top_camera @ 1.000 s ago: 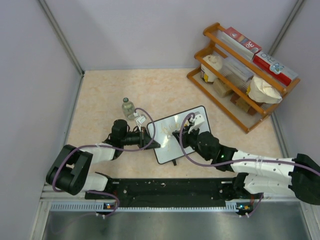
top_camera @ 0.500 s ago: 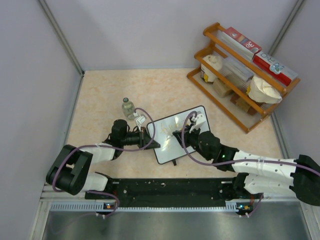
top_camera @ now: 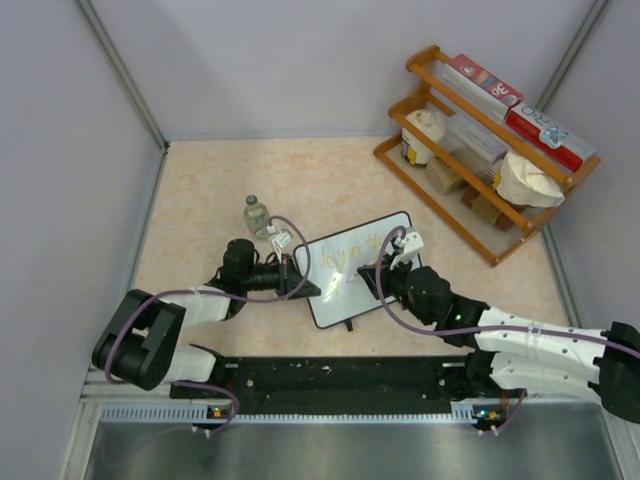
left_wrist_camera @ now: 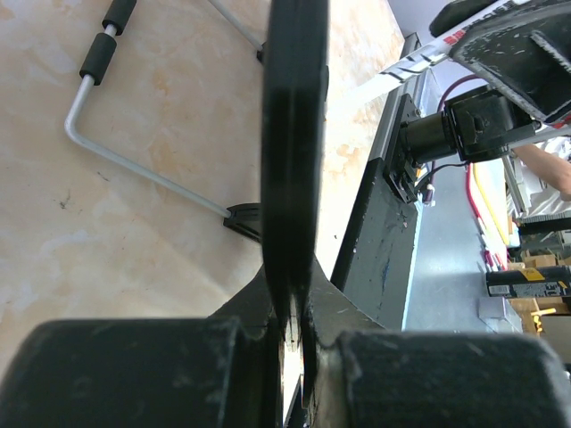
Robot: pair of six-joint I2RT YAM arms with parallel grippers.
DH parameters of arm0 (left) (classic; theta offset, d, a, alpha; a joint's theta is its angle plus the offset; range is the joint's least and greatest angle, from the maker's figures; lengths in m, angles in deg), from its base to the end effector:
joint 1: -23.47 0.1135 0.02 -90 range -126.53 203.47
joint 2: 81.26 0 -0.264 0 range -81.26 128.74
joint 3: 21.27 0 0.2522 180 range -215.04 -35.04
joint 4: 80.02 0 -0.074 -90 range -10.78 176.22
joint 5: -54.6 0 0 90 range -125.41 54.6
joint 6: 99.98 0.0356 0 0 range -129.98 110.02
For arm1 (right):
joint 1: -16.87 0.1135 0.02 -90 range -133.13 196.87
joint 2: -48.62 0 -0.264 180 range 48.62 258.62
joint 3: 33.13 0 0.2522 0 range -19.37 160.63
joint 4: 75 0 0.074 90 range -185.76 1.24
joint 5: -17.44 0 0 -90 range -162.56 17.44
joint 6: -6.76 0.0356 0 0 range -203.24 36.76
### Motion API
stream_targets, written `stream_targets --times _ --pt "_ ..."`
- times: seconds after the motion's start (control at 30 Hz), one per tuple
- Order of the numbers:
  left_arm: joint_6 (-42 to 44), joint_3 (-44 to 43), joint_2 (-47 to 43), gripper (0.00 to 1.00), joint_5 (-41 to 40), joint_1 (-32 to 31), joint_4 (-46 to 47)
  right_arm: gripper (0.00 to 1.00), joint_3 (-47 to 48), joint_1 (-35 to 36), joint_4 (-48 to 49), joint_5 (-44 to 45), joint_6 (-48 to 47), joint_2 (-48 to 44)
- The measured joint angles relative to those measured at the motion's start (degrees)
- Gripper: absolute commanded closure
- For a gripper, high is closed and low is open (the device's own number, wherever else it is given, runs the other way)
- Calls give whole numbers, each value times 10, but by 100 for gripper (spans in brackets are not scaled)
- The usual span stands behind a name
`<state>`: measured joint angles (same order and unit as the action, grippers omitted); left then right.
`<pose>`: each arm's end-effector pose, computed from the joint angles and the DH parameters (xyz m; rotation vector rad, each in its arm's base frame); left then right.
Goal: Write a sentence on the whiteboard
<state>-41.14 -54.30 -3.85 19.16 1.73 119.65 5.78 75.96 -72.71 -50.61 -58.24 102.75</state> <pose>0.2017 -0.1116 0.1552 0.5017 2.0781 -1.5165 0.1208 0.1759 0.2373 -0.2640 1.8171 0.7066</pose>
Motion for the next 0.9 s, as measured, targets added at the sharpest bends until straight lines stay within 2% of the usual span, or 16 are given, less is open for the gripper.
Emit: stream_targets --times 0.9 --pt "0 0 0 100 0 0 0 100 -7 -4 41 -27 12 35"
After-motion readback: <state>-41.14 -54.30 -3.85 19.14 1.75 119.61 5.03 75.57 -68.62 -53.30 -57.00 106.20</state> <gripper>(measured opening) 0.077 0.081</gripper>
